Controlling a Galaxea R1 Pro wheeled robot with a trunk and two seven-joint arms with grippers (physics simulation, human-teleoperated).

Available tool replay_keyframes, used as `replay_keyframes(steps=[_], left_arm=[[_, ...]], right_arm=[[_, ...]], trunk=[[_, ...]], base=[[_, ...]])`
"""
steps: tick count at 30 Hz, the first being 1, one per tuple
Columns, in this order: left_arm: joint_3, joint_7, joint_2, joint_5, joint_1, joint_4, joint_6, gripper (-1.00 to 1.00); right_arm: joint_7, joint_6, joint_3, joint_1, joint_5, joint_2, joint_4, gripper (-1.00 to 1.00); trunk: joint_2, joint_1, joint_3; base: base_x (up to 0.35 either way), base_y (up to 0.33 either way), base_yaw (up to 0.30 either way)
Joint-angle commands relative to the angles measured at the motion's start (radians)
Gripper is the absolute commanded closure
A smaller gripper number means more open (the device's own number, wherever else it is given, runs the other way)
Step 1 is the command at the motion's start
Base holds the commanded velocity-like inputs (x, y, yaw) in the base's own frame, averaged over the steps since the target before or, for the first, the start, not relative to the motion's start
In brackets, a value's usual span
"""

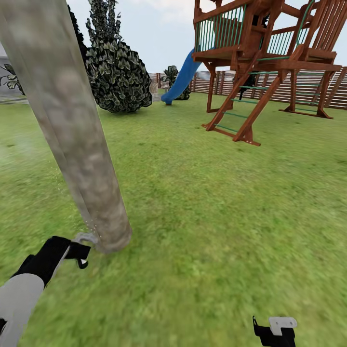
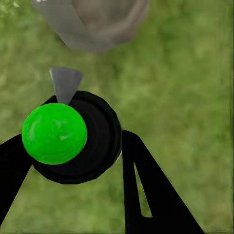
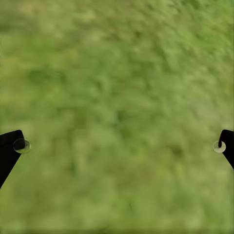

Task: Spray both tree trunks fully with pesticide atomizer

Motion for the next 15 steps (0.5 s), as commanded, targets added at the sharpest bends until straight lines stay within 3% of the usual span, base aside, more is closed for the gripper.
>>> replay_keyframes(steps=[1,3,4,7,10,12,14,15], left_arm=[[0.003,-0.031,0.02,-0.014,-0.001,-0.018,0.008,1.0],[0.004,-0.061,0.081,-0.014,-0.002,-0.035,0.013,1.0],[0.004,-0.081,0.091,-0.015,-0.002,-0.036,0.014,1.0],[0.001,-0.135,0.096,-0.014,0.004,-0.039,0.014,1.0],[-0.003,-0.141,0.092,-0.013,0.0,-0.054,0.018,1.0],[-0.013,-0.146,0.095,-0.01,0.0,-0.147,0.085,1.0],[-0.015,-0.214,0.108,-0.018,-0.002,-0.215,0.121,1.0],[-0.015,-0.245,0.129,-0.024,-0.001,-0.233,0.126,1.0]], right_arm=[[-0.008,-0.003,-0.003,-0.001,0.011,0.0,0.002,-1.0],[-0.008,-0.003,-0.003,-0.001,0.011,0.0,0.002,-1.0],[-0.008,-0.003,-0.003,-0.001,0.011,0.0,0.002,-1.0],[-0.008,-0.003,-0.003,-0.001,0.011,0.0,0.002,-1.0],[-0.008,-0.003,-0.003,-0.001,0.011,0.0,0.002,-1.0],[-0.008,-0.003,-0.003,-0.001,0.011,0.0,0.002,-1.0],[-0.008,-0.003,-0.003,-0.001,0.011,0.0,0.002,-1.0],[-0.008,-0.003,-0.003,-0.001,0.011,0.0,0.002,-1.0]], trunk=[[0.0,0.0,-0.001],[0.0,0.0,-0.001],[0.0,0.0,-0.001],[0.0,0.0,-0.001],[0.0,0.0,-0.001],[0.0,0.0,-0.001],[0.0,0.0,-0.001],[0.0,0.0,-0.001]], base=[[0.0,0.0,0.0],[0.0,0.0,0.0],[0.0,0.0,0.0],[0.0,0.0,0.0],[0.0,0.0,0.0],[0.0,0.0,0.0],[0.0,0.0,0.0],[0.0,0.0,0.0]])
